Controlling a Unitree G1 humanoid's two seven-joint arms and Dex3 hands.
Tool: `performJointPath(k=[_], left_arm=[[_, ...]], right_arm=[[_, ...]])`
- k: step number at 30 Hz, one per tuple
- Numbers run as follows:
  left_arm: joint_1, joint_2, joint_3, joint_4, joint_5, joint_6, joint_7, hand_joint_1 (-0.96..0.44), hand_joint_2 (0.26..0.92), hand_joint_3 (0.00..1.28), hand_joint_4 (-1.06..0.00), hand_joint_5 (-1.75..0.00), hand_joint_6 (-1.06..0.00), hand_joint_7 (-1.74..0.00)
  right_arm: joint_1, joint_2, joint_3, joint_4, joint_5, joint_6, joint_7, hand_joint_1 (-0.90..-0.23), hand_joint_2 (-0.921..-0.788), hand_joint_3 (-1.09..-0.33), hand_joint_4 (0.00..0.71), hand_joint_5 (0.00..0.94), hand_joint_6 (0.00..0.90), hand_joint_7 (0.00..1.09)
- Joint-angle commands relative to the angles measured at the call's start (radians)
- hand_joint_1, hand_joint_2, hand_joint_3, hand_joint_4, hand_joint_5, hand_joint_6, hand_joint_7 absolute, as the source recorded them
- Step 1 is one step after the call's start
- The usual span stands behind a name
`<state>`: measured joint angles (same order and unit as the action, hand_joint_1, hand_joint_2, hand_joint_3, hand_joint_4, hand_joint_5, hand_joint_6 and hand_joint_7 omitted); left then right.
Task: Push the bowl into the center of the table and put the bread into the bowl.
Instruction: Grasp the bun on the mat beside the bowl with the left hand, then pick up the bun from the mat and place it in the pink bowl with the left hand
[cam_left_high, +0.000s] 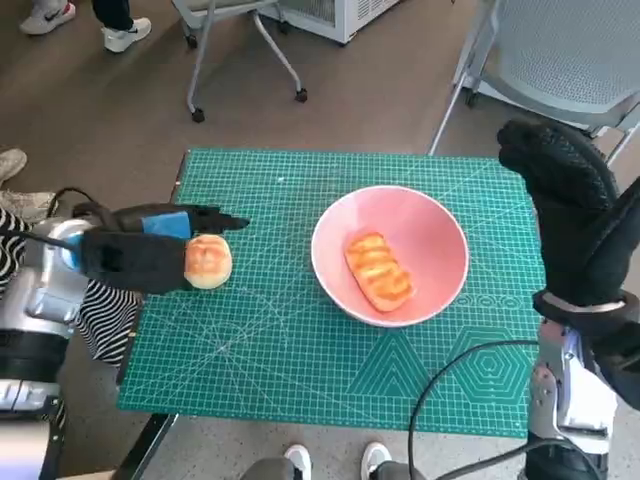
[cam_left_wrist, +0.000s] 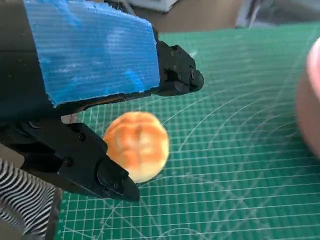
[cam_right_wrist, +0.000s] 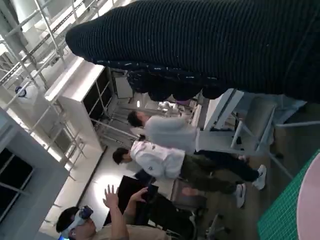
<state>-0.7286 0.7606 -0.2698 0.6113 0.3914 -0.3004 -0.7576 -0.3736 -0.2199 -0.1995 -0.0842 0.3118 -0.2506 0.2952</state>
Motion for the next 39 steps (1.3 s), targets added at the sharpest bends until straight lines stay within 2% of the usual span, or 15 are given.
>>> performJointPath(k=[1, 11, 14, 17, 18, 19, 20, 21, 23, 24, 27, 31, 39], left_arm=[[-0.042, -0.028, -0.029, 0.089, 0.034, -0.024, 0.035, 0.13, 0.754, 0.01, -0.08, 0.00, -0.22, 0.00], [-0.085, -0.086, -0.094, 0.248, 0.121, -0.022, 0.135, 0.17, 0.769, 0.02, -0.14, -0.02, -0.27, -0.02], [-0.095, -0.102, -0.121, 0.289, 0.166, -0.013, 0.195, 0.17, 0.791, 0.02, -0.22, -0.02, -0.34, -0.02], [-0.098, -0.113, -0.144, 0.318, 0.208, -0.010, 0.263, 0.15, 0.835, 0.04, -0.38, -0.02, -0.49, -0.04], [-0.097, -0.114, -0.155, 0.333, 0.228, -0.021, 0.309, 0.14, 0.842, 0.04, -0.41, -0.02, -0.52, -0.04], [-0.097, -0.115, -0.162, 0.344, 0.242, -0.030, 0.343, 0.13, 0.861, 0.05, -0.56, -0.07, -0.63, -0.08], [-0.096, -0.114, -0.169, 0.358, 0.257, -0.046, 0.384, 0.12, 0.870, 0.04, -0.62, -0.08, -0.67, -0.10], [-0.097, -0.113, -0.176, 0.370, 0.266, -0.058, 0.413, 0.08, 0.889, 0.05, -0.68, -0.43, -0.63, -0.52], [-0.098, -0.108, -0.185, 0.387, 0.282, -0.091, 0.468, 0.04, 0.904, 0.07, -0.71, -0.76, -0.58, -0.88], [-0.099, -0.103, -0.186, 0.391, 0.285, -0.107, 0.487, 0.03, 0.910, 0.06, -0.73, -0.88, -0.58, -0.99], [-0.103, -0.094, -0.183, 0.397, 0.283, -0.140, 0.513, 0.01, 0.915, 0.05, -0.75, -1.06, -0.62, -1.07], [-0.106, -0.083, -0.162, 0.380, 0.259, -0.159, 0.510, 0.00, 0.916, 0.05, -0.74, -1.17, -0.64, -1.05], [-0.105, -0.060, -0.120, 0.300, 0.218, -0.164, 0.458, 0.00, 0.918, 0.04, -0.75, -1.13, -0.64, -1.13]], right_arm=[[0.024, -0.006, -0.005, -0.005, 0.003, 0.013, 0.002, -0.674, -0.921, -0.693, 0.201, 0.000, 0.093, 0.53], [0.024, -0.009, -0.005, -0.013, 0.004, 0.026, -0.001, -0.671, -0.921, -0.694, 0.197, 0.000, 0.093, 0.53], [0.025, -0.008, -0.003, -0.019, 0.003, 0.031, -0.002, -0.670, -0.921, -0.694, 0.196, 0.000, 0.093, 0.53], [0.029, -0.007, -0.003, -0.026, 0.003, 0.034, -0.002, -0.669, -0.921, -0.695, 0.196, 0.000, 0.093, 0.53], [0.031, -0.007, -0.001, -0.029, 0.001, 0.034, -0.003, -0.669, -0.921, -0.695, 0.196, 0.000, 0.093, 0.53], [0.032, -0.006, 0.000, -0.032, 0.000, 0.035, -0.004, -0.669, -0.921, -0.695, 0.196, 0.000, 0.090, 0.53], [0.034, -0.006, 0.000, -0.035, -0.001, 0.035, -0.004, -0.669, -0.921, -0.695, 0.196, 0.000, 0.089, 0.53], [0.035, -0.006, 0.001, -0.037, -0.002, 0.036, -0.004, -0.668, -0.921, -0.696, 0.196, 0.000, 0.087, 0.53], [0.037, -0.006, 0.000, -0.039, -0.002, 0.038, -0.004, -0.668, -0.921, -0.698, 0.196, 0.000, 0.084, 0.53], [0.037, -0.007, -0.001, -0.040, -0.001, 0.039, -0.004, -0.667, -0.921, -0.699, 0.196, 0.000, 0.083, 0.53], [0.037, -0.007, -0.001, -0.040, -0.002, 0.040, -0.005, -0.667, -0.921, -0.702, 0.196, 0.000, 0.082, 0.53], [0.036, -0.009, -0.002, -0.037, -0.004, 0.037, -0.003, -0.666, -0.921, -0.707, 0.196, 0.000, 0.080, 0.53], [0.038, -0.006, 0.001, -0.035, -0.006, 0.033, -0.002, -0.665, -0.921, -0.713, 0.196, 0.000, 0.077, 0.53]])
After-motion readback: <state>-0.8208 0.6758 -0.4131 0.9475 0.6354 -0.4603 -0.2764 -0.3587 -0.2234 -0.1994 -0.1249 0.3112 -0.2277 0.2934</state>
